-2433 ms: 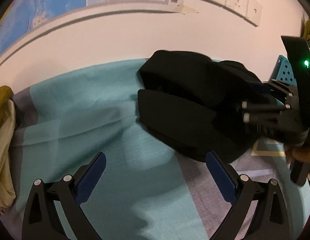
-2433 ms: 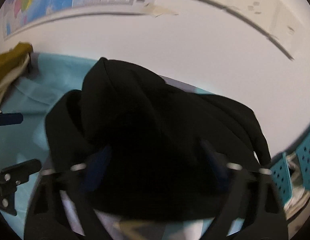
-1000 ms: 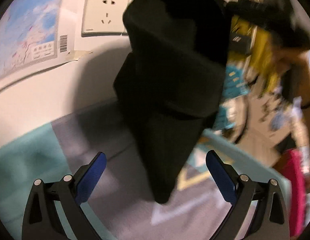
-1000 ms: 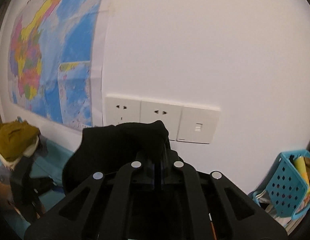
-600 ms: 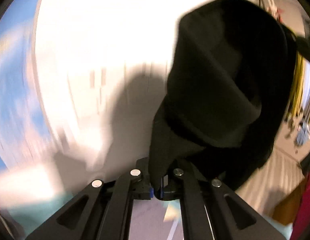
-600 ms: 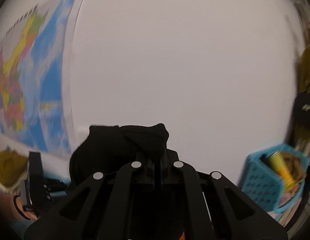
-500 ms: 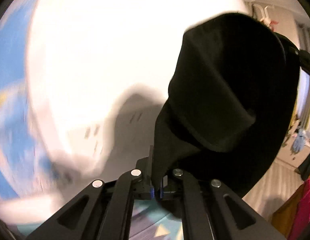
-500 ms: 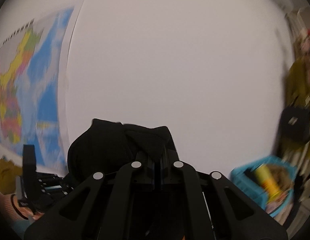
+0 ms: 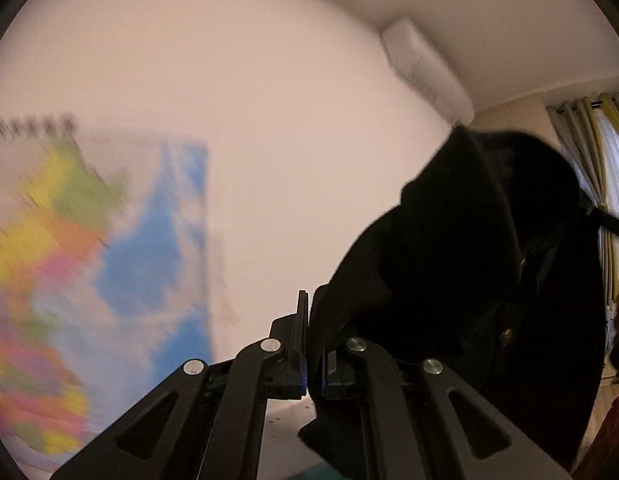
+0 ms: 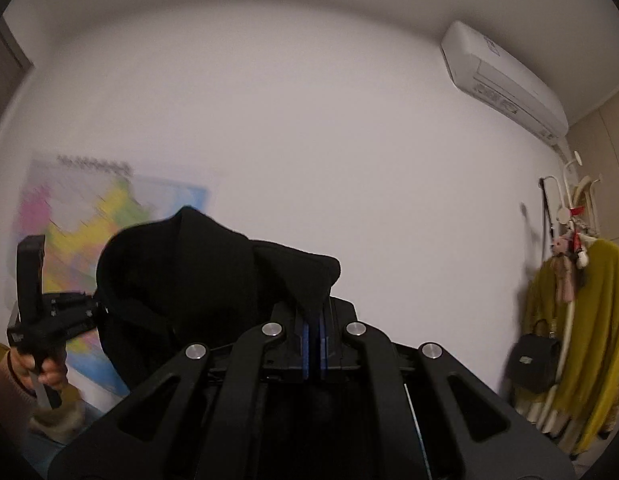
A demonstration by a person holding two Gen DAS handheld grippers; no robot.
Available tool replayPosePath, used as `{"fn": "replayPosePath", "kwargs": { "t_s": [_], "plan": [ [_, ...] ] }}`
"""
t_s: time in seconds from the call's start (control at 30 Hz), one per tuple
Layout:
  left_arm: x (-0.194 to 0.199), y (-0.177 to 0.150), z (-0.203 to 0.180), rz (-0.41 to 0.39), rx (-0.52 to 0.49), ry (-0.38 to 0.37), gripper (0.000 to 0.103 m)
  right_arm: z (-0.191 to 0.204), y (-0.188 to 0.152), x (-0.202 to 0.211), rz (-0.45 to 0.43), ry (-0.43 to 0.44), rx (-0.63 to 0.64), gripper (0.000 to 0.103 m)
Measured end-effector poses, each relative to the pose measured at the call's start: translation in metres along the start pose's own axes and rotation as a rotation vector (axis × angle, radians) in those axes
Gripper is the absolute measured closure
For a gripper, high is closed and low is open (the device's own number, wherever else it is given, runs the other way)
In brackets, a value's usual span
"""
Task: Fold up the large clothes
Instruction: 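Lift the black coat high with both grippers and shake it out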
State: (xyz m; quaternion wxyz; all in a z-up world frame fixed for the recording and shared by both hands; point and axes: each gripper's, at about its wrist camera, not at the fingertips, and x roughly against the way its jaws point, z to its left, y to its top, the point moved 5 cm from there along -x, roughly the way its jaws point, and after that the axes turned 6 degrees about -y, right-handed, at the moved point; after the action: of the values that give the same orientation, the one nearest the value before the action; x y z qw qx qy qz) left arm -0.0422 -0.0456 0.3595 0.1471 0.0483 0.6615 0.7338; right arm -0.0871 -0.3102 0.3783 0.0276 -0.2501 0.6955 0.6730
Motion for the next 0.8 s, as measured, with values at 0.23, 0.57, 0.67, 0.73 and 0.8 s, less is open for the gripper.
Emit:
{"fn": "replayPosePath", "kwargs": {
  "t_s": [0.23,0.57,0.67,0.73,0.8],
  "plan": [
    [0.145,0.028,0.005,0.042,-0.151,0.184,0.099,0.054,0.015,0.084,-0.05,0.236,-0.056,0.1],
    [0.174,-0.045,0.053,0.328,-0.169,0.385,0.098,0.124,-0.081,0.01,0.21,0.42,-0.128,0.1],
    [0.115,-0.134,0.112,0.534,-0.036,0.411,0.099,0.154,-0.156,-0.046,0.37,0.425,-0.118,0.1],
    [0.087,-0.197,0.142,0.65,0.032,0.419,0.099,0.182,-0.225,-0.086,0.516,0.446,-0.108,0.099],
    [0.065,-0.266,0.171,0.758,0.112,0.436,0.1,0.195,-0.274,-0.115,0.619,0.425,-0.085,0.099]
  ]
}}
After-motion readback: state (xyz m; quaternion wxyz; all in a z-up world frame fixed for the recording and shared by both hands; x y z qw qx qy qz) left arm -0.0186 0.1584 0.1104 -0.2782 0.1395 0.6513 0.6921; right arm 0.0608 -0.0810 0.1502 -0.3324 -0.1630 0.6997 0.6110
